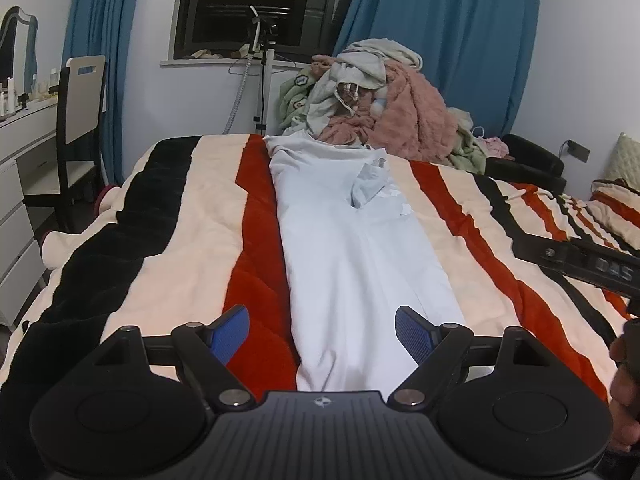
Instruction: Fold clothes
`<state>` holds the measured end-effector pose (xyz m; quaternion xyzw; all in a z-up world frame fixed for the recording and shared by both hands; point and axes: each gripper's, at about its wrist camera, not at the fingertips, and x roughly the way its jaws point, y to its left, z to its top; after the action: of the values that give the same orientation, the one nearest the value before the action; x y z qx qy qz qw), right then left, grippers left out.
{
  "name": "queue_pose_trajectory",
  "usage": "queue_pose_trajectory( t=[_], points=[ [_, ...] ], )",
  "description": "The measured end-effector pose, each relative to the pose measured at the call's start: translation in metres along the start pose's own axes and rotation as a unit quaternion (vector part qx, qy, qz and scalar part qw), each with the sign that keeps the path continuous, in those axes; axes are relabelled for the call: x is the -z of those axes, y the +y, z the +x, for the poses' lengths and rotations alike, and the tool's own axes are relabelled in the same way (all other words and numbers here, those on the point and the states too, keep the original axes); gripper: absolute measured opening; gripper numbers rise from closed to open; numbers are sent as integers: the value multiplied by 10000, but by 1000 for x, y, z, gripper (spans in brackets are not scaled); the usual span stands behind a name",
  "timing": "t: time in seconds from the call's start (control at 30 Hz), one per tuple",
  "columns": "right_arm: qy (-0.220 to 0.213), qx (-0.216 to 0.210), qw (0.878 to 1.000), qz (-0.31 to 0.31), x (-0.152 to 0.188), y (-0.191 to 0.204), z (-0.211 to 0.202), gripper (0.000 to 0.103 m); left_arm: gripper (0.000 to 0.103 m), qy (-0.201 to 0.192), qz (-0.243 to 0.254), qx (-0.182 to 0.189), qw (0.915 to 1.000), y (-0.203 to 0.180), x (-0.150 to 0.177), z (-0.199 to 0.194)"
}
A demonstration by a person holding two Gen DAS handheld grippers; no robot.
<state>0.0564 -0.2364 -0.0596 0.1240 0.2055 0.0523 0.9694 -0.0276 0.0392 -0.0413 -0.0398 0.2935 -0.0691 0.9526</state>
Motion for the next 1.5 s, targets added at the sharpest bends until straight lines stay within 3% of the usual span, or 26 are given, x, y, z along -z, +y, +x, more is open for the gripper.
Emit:
queue_pose_trajectory(
  t=[0.13, 0.3, 0.6, 0.73, 0.87, 1.07, 1.23, 1.5],
  points=[
    [188, -62, 9996, 190, -17, 4, 34, 74, 82, -39, -142, -121, 9998, 3, -1, -1],
    [278, -290, 9992, 5, -48, 18, 97, 74, 82, -2, -340, -275, 9990, 14, -4, 11],
    [973, 60, 9928, -698, -79, 49, 277, 25, 82, -41, -695, -341, 9970, 44, -10, 51],
    [836, 129, 9829, -1635, -79, 69, 337, 24, 82, -62, -805, -324, 9962, 57, -13, 73],
    [1169, 464, 9750, -1833, -70, 62, 376, 21, 82, 31, -771, -288, 9966, 67, -13, 96],
    [1005, 853, 9745, -1815, -61, 30, 363, 21, 82, 136, -896, -133, 9958, 75, -16, 115],
    [1029, 791, 9828, -1316, -59, 1, 326, 21, 82, 175, -899, -19, 9958, 73, -15, 113],
    [745, 247, 9960, -432, -68, -19, 203, 24, 82, 277, -1195, 351, 9918, 68, -12, 85]
  ],
)
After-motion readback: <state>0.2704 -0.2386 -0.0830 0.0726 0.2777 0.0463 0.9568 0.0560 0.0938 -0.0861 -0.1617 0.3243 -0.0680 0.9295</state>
